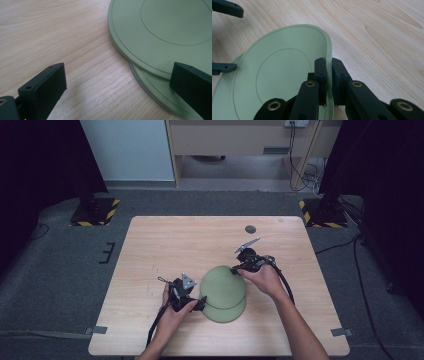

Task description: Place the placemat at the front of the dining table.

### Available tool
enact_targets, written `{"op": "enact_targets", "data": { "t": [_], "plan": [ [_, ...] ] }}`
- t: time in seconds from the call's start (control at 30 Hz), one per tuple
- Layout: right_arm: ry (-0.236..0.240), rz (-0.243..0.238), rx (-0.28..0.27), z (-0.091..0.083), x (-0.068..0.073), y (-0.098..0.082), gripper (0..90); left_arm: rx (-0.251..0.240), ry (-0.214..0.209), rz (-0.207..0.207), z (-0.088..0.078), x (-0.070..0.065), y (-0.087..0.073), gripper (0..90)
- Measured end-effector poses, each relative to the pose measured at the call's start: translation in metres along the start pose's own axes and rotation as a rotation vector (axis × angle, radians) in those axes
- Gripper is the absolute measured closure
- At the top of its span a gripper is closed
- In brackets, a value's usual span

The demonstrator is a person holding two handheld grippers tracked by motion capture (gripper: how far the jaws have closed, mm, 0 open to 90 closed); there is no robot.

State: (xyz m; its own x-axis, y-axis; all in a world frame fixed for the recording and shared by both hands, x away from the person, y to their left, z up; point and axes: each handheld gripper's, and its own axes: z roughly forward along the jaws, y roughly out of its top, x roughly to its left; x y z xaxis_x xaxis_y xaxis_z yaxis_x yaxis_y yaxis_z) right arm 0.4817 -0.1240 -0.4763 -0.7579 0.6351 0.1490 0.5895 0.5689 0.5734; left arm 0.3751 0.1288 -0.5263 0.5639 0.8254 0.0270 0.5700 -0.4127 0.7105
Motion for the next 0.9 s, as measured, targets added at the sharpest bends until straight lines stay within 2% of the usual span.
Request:
{"op": "enact_targets", "data": {
  "t": [0.27,0.6,0.7,0.9],
  "plan": [
    [-0.044,-0.003,0.008,0.0094,-0.0007,0.0019,84.7,0.002,0.0,-0.001,0.0007,-0.0011,-0.0007,0.0],
    [-0.055,-0.009,-0.019,0.0086,0.0007,0.0042,85.7,-0.005,0.004,0.0,-0.0002,-0.0021,-0.0014,1.0],
    [-0.045,-0.005,-0.045,0.0069,-0.0004,0.005,85.7,-0.007,0.008,0.0,-0.0009,-0.0011,-0.0015,1.7],
    [-0.069,-0.005,-0.04,0.0058,-0.0038,0.0045,85.7,-0.013,0.011,-0.012,-0.0021,0.0014,-0.0015,2.1]
  ]
}}
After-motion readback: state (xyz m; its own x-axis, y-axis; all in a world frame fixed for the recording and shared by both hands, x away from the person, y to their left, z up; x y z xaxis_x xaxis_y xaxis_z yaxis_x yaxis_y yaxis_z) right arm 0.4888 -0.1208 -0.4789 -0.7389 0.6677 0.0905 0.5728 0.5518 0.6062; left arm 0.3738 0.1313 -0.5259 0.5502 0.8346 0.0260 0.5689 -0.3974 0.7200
